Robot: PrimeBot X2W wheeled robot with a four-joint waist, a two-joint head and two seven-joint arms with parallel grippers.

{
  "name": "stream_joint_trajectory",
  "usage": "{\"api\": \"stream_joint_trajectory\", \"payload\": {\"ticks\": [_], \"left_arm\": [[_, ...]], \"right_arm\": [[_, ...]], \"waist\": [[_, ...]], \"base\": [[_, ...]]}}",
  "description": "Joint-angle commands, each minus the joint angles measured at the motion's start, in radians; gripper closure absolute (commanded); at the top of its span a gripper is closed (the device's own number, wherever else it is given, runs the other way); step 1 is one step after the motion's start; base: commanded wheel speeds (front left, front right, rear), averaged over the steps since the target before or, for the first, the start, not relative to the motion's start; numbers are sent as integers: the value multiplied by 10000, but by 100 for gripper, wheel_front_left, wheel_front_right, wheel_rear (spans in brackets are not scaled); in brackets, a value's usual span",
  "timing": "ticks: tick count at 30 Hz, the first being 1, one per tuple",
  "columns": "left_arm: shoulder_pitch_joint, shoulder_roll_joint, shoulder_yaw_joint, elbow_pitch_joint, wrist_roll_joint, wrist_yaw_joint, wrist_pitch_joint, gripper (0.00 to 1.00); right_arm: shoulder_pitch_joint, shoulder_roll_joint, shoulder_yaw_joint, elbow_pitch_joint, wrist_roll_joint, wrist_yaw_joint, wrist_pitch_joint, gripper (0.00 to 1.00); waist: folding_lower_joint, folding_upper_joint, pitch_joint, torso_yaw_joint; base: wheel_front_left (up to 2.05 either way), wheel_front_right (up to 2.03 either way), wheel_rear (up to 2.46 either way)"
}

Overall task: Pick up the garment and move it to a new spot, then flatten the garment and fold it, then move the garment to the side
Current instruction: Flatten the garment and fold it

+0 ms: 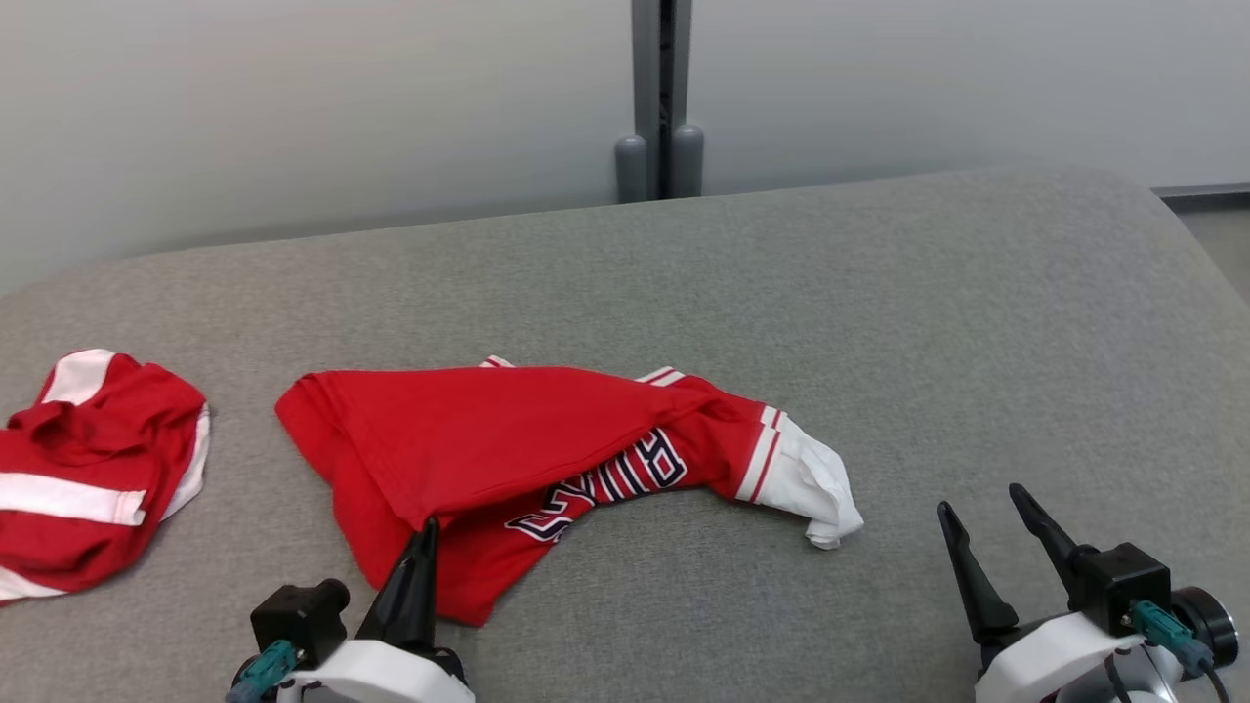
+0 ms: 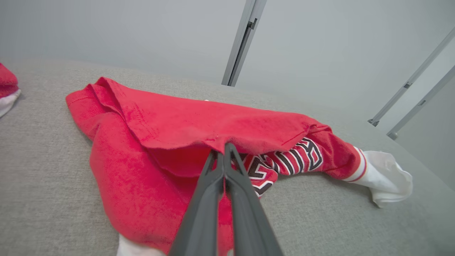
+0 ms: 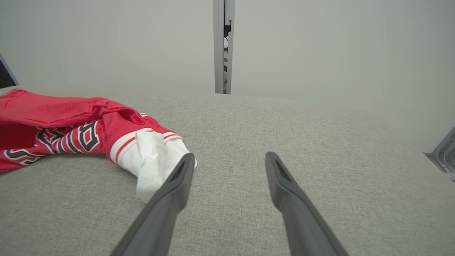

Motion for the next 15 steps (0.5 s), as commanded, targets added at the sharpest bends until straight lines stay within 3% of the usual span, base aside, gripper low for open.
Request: {"api": "stream_joint_trajectory", "payload": {"ticks": [1,8,15], "left_arm": [[190,60,202,-225,144,-18,-3,100],[1139,46,1508,-842,721,158,-1,100],[1525,50,2034,-40,1099,17,-1,100]], "right_arm": [[127,53,-51,53,83,-3,-1,0],[364,488,-104,286,130,-3,-1,0],[364,701,-70,524,96,-3,-1,0]], "waist": [[0,0,-396,546],[0,0,-876,1391],[0,0,-974,1422]], "base": [[0,0,0],[0,0,0],[0,0,0]]}}
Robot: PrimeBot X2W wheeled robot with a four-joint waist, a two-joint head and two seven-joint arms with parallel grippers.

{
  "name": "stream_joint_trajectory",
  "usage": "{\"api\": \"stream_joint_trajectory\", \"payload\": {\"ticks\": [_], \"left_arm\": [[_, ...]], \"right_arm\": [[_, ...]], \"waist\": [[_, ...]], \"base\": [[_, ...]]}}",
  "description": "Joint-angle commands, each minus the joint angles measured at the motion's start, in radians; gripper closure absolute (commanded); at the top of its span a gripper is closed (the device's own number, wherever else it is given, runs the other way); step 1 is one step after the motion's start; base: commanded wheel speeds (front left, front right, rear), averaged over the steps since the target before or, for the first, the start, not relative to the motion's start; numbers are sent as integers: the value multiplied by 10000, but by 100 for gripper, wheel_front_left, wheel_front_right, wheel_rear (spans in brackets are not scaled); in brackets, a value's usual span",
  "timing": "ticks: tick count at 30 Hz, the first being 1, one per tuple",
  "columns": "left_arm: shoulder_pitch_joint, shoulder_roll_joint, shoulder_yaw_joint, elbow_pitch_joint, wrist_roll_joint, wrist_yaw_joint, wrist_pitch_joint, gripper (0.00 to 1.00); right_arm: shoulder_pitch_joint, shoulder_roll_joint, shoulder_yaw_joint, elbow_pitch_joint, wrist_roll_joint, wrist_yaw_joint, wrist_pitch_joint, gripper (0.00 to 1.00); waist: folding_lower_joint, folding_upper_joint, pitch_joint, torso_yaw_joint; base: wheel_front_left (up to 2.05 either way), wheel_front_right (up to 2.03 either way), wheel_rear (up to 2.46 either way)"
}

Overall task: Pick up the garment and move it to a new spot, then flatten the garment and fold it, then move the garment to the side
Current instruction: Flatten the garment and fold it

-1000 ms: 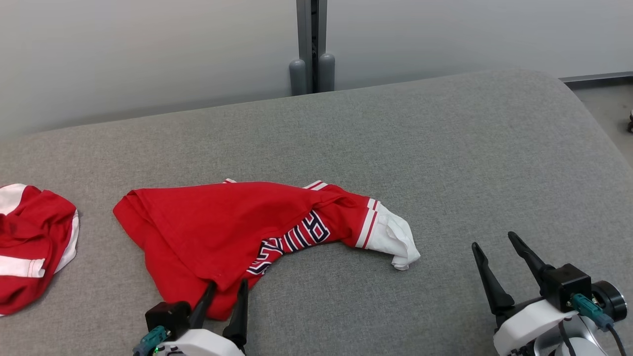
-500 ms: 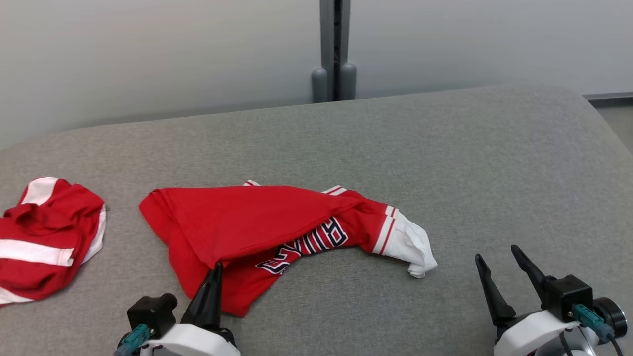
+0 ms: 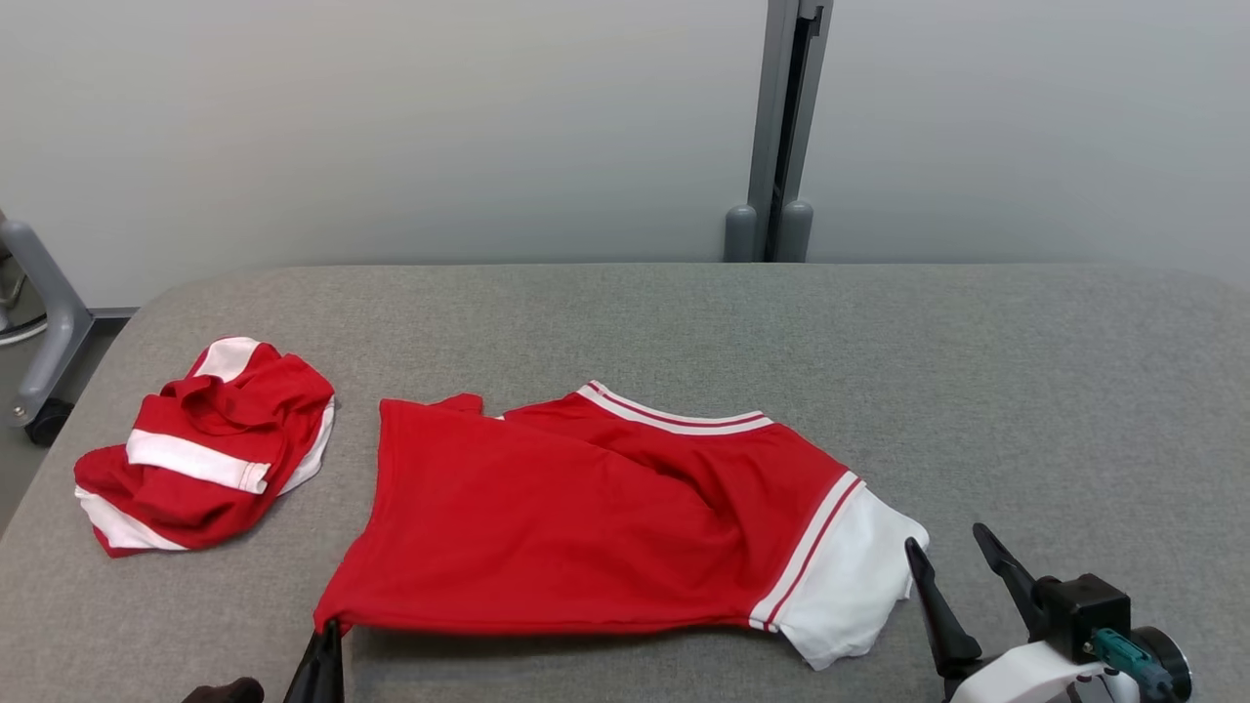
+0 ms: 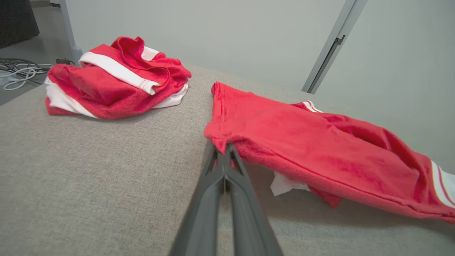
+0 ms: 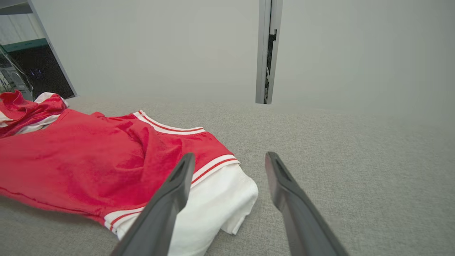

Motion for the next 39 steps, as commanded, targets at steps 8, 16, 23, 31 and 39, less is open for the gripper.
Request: {"api": "stream_joint_trajectory", "payload": {"ticks": [8,16,23,31,39], "left_arm": [[-213,33,279,287,963,560,-1,0],[1,28,458,-85,1747,1112,-1,0],[183,31,380,-189,1826,1130,-1,0],[68,31,237,-37,1679,1031,-1,0],[-174,34,87,710,962,948,-1,0]], "right_arm": [[143,185,-516,-238,-153,-1,-1,0],[334,391,-808,-415,-267,-1,-1,0],[467,514,-893,-395,-357,-1,-1,0],[344,541,-751,-164,-389,-1,-1,0],[261,437,-537,298,-330,-3,-1,0]], "waist": [[0,-1,-21,-603],[0,-1,-81,-864],[0,-1,-110,-817],[0,-1,72,-720],[0,-1,368,-660]], "base": [[0,0,0],[0,0,0],[0,0,0],[0,0,0],[0,0,0]]}}
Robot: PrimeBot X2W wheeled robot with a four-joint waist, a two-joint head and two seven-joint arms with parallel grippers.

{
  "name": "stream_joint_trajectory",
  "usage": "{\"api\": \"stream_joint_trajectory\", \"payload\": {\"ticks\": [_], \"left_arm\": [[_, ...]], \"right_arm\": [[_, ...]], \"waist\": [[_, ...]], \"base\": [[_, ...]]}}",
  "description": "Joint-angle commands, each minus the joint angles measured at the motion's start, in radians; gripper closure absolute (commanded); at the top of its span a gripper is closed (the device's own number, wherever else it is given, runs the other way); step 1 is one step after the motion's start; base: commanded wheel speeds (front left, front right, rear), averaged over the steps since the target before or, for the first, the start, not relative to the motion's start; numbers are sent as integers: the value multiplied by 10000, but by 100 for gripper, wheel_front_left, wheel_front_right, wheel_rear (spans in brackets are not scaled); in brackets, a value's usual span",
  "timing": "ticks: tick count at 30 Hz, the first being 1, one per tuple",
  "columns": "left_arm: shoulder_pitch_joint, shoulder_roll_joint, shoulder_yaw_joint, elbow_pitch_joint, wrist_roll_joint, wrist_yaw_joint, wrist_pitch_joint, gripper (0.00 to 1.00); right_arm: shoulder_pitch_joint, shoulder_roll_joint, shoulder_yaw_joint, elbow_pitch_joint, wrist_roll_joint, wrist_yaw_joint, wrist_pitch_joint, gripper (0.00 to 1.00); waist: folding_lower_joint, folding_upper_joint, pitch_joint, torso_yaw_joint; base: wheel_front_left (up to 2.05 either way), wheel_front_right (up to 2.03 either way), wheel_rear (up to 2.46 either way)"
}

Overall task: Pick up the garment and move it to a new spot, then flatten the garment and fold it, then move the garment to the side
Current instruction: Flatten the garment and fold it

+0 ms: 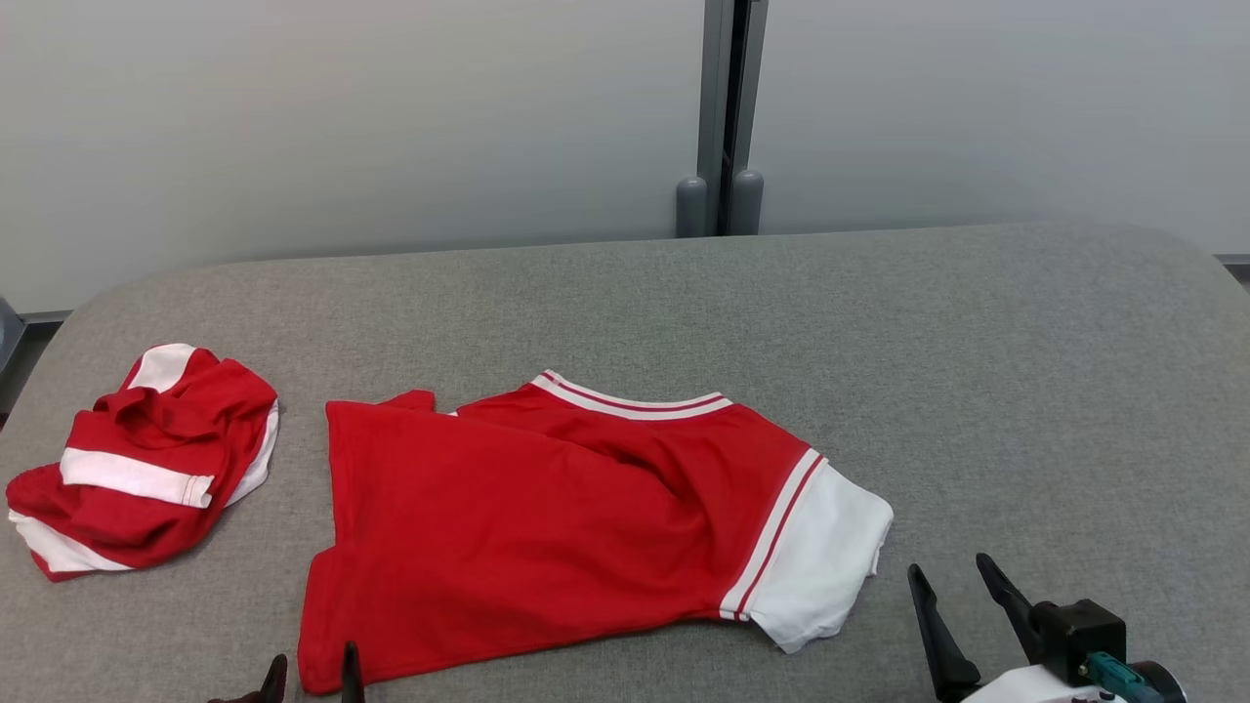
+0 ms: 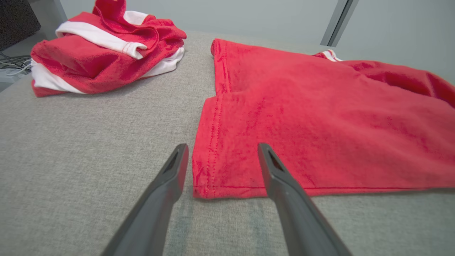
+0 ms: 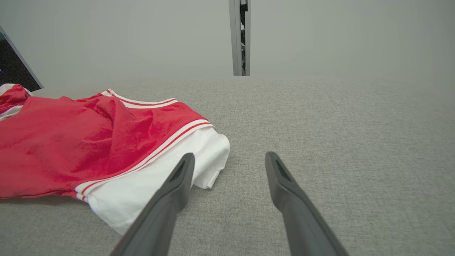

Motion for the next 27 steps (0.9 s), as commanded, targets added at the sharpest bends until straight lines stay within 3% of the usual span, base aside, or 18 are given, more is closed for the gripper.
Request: {"api": "stream_joint_trajectory", "payload": {"ticks": [1,17,18,19,27], "left_arm": [[-177,46,11,89,-188,39,-1,0],[-746,46,-45,870,-1165,259,-1,0],[-789,46,-38,885,-1197,253,-1,56],[-833,45,-42,871,-1200,245,-1,100],[-1068,41,-194,711,-1024,0,-1,100]], "right_arm": [[-59,-114,22,81,3,-3,-1,0],[-475,-394,281,500,122,-1,-1,0],[-490,-395,294,524,136,-1,-1,0],[-524,-398,300,538,143,-3,-1,0],[-935,-309,428,836,218,-3,-1,0]], "waist": [[-1,-1,62,9],[-1,-1,760,-203],[-1,-1,805,-204],[-1,-1,859,-201],[-1,-1,1290,64]], "base": [[0,0,0],[0,0,0],[0,0,0],[0,0,0],[0,0,0]]}}
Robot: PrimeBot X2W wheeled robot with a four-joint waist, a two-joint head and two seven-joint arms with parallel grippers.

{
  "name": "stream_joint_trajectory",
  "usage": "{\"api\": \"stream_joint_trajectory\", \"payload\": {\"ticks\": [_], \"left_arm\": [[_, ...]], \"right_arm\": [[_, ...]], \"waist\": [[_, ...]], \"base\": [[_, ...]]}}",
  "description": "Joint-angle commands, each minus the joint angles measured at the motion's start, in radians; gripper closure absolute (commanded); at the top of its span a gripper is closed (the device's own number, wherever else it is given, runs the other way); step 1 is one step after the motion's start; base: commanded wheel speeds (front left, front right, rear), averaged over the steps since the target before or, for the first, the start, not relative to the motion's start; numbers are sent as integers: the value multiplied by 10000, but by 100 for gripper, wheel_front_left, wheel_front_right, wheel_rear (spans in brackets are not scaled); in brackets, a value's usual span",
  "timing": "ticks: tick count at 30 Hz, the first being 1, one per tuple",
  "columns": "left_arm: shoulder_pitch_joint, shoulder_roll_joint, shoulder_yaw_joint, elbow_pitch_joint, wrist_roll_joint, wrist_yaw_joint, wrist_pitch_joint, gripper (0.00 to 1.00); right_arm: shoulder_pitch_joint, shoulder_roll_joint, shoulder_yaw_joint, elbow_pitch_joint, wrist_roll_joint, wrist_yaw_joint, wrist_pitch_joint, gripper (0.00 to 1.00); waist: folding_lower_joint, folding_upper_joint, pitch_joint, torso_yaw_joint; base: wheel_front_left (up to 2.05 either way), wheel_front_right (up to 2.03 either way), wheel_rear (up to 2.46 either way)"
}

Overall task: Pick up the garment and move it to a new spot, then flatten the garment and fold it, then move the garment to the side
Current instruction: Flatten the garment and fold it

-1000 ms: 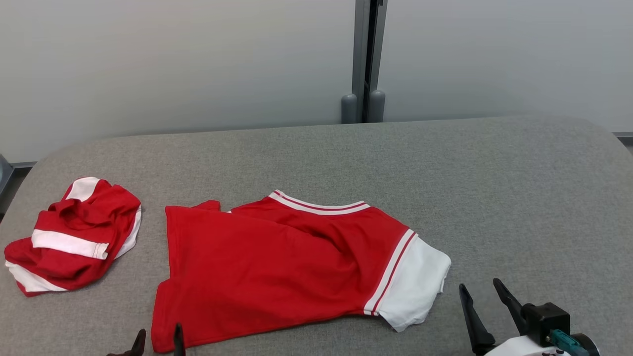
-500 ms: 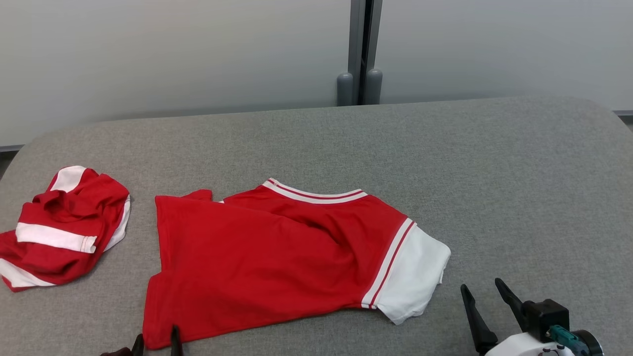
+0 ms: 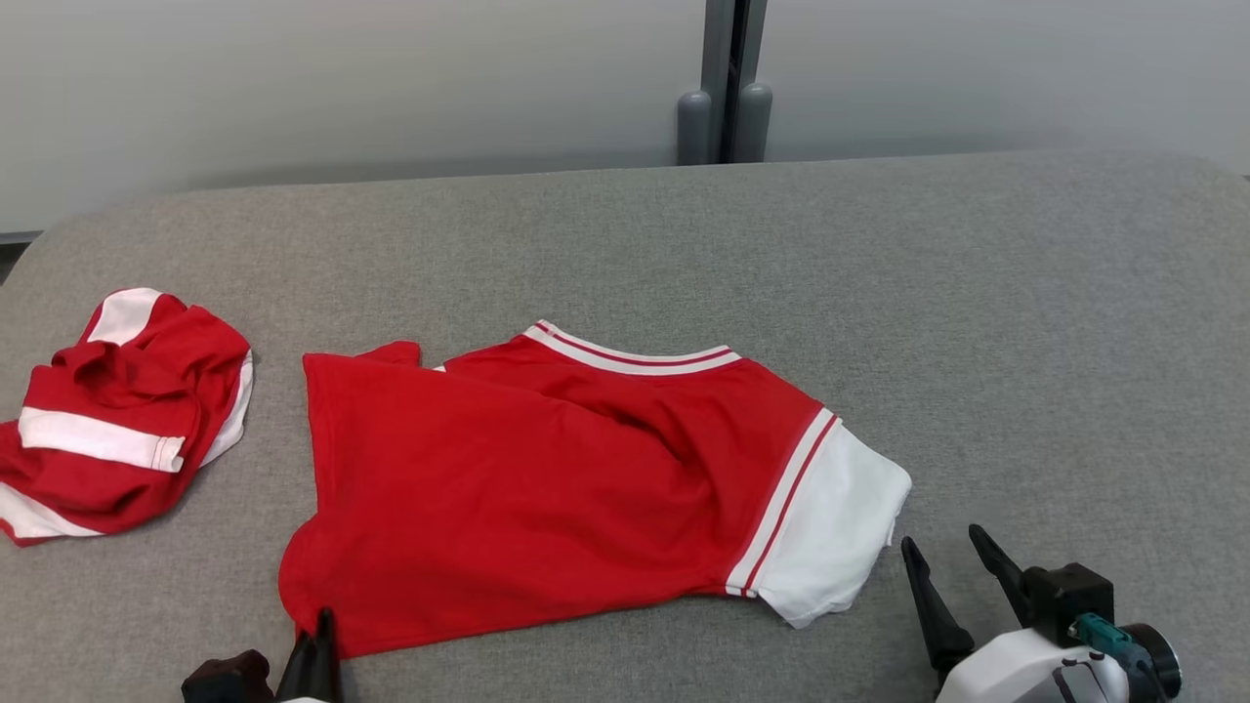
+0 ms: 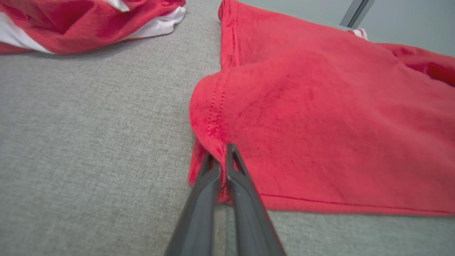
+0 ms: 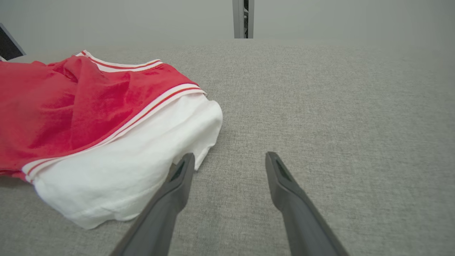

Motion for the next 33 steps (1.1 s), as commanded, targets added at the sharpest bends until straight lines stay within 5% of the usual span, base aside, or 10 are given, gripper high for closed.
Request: {"api": "stream_joint_trajectory", "payload": {"ticks": [1,9,11,12,13,17,33], "left_arm": [[-176,41,-25,-47,71,-70,-1,100],[-354,41,-205,-82,198,-247,-1,100],[-440,39,-243,-112,213,-252,1,100],[-458,41,-257,-127,226,-276,1,100],[-458,41,-257,-127,226,-276,1,100],[-498,39,-285,-185,292,-336,-1,100],[-119,38,30,-1611,714,-700,-1,100]], "right_arm": [[-168,-2,32,46,63,1,-1,0],[-697,34,368,908,115,-1,-2,0],[-803,47,364,1028,135,-1,1,18],[-827,56,367,1073,143,1,-1,35],[-827,56,367,1073,143,1,-1,35],[-986,83,368,1192,196,-1,1,99],[-272,-208,-531,-476,1042,-1,-1,100]], "waist": [[0,0,125,112],[0,0,453,423],[0,0,500,474],[0,0,518,493],[0,0,518,493],[0,0,616,532],[0,0,-477,220]], "base": [[0,0,0],[0,0,0],[0,0,0],[0,0,0],[0,0,0],[0,0,0],[0,0,0]]}}
